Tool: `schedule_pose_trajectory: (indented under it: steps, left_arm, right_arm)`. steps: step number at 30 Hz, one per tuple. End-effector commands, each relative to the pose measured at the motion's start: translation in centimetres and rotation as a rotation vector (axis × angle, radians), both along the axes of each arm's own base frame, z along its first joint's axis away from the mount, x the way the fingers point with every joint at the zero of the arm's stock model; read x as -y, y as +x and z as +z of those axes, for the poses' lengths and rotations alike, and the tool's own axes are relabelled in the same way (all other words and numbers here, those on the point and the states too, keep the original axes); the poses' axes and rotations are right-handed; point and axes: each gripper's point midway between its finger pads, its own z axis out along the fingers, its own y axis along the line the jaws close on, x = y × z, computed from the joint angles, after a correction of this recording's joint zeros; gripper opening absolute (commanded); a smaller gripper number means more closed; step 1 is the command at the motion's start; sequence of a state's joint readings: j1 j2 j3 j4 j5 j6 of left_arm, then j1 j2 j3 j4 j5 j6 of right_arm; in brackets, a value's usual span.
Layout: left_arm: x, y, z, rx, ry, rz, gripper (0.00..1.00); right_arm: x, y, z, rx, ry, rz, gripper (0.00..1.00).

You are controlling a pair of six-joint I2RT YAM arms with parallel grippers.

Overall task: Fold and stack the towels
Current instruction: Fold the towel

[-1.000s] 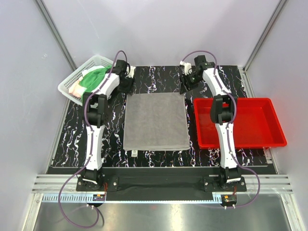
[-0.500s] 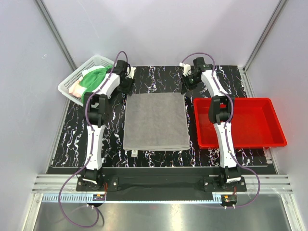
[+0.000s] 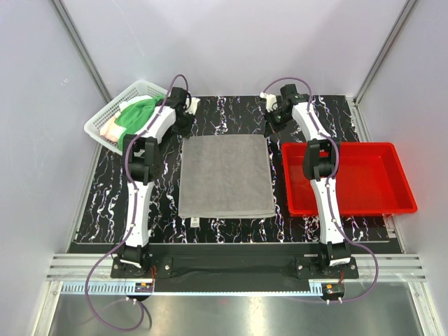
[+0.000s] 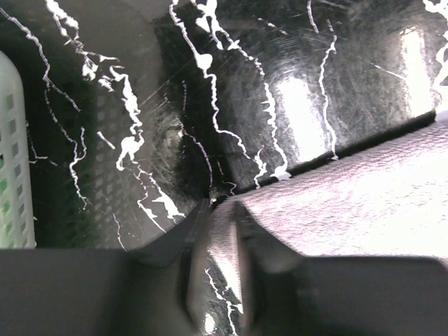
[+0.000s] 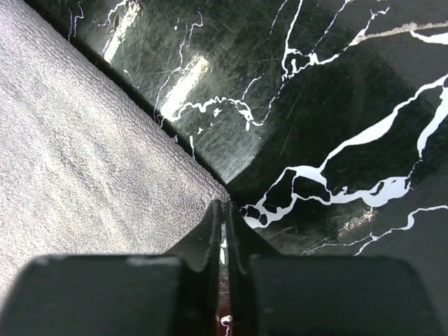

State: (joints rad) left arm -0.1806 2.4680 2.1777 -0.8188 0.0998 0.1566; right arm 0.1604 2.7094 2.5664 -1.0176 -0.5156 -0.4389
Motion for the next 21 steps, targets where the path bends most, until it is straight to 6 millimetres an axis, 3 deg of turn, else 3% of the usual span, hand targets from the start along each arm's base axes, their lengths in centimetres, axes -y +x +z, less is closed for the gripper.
schedule_pose_trajectory:
  steps: [1, 4, 9, 12, 13, 14, 16, 18, 21]
  left_arm:
    - [-1.1, 0.6, -0.1, 0.010, 0.038, -0.006, 0.16]
    - [-0.5, 0.6, 0.4, 0.016, 0.013, -0.018, 0.01]
    - [-0.1, 1.0, 2.9, 0.065, -0.021, -0.024, 0.00]
    - [-0.2, 1.3, 4.9, 0.110, -0.017, -0.018, 0.00]
    - [-0.3, 1.3, 5.2, 0.120, -0.018, -0.017, 0.00]
    - [-0.4, 1.3, 5.7, 0.135, -0.010, -0.013, 0.00]
    - [-0.7, 1.4, 7.5, 0.175, -0.006, -0.010, 0.00]
    - [-1.0, 1.2, 8.6, 0.197, 0.009, -0.007, 0.00]
    - [-1.3, 1.0, 9.5, 0.207, 0.025, -0.007, 0.00]
  right_arm:
    - [0.8, 0.2, -1.1, 0.004, -0.041, 0.003, 0.02]
    - [0.8, 0.4, -0.8, 0.015, -0.040, 0.003, 0.00]
    - [0.5, 1.6, 1.2, 0.088, -0.020, -0.007, 0.00]
    - [-0.1, 2.7, 3.6, 0.161, 0.021, -0.015, 0.00]
    - [-0.5, 3.7, 5.8, 0.235, 0.044, -0.013, 0.00]
    - [-0.4, 3.5, 5.6, 0.231, 0.050, -0.024, 0.00]
    - [-0.6, 3.9, 8.0, 0.292, 0.069, -0.030, 0.00]
    - [-0.7, 4.3, 8.8, 0.329, 0.074, -0.034, 0.00]
    - [-0.5, 4.4, 10.2, 0.372, 0.069, -0.024, 0.00]
